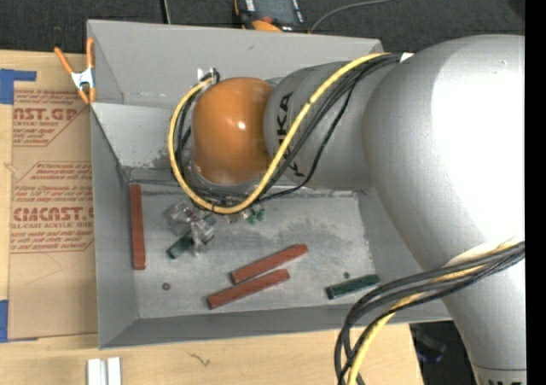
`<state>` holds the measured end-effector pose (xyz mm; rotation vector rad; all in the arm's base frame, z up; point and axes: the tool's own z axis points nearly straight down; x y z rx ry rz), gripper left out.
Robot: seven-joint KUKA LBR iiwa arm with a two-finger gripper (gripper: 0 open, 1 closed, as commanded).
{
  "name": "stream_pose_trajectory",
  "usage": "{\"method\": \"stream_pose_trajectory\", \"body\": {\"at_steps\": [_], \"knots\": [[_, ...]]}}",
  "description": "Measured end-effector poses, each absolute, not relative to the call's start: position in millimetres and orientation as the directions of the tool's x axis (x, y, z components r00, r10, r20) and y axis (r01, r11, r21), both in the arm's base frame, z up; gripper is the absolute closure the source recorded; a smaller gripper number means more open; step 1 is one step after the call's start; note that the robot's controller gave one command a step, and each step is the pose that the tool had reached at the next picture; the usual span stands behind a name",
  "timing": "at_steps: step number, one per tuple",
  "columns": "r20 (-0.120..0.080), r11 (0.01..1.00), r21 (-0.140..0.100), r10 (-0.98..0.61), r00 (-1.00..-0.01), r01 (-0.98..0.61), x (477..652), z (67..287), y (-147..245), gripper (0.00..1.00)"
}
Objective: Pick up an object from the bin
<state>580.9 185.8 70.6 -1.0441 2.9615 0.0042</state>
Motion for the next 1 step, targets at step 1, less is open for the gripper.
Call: {"method": "stream_pose_trajectory", "body": {"at_steps": [1], "knots": [[-0.011, 0.783, -0.004, -0.622, -0.783, -0.622, 585.6, 212.0, 171.2, 1.00]]}}
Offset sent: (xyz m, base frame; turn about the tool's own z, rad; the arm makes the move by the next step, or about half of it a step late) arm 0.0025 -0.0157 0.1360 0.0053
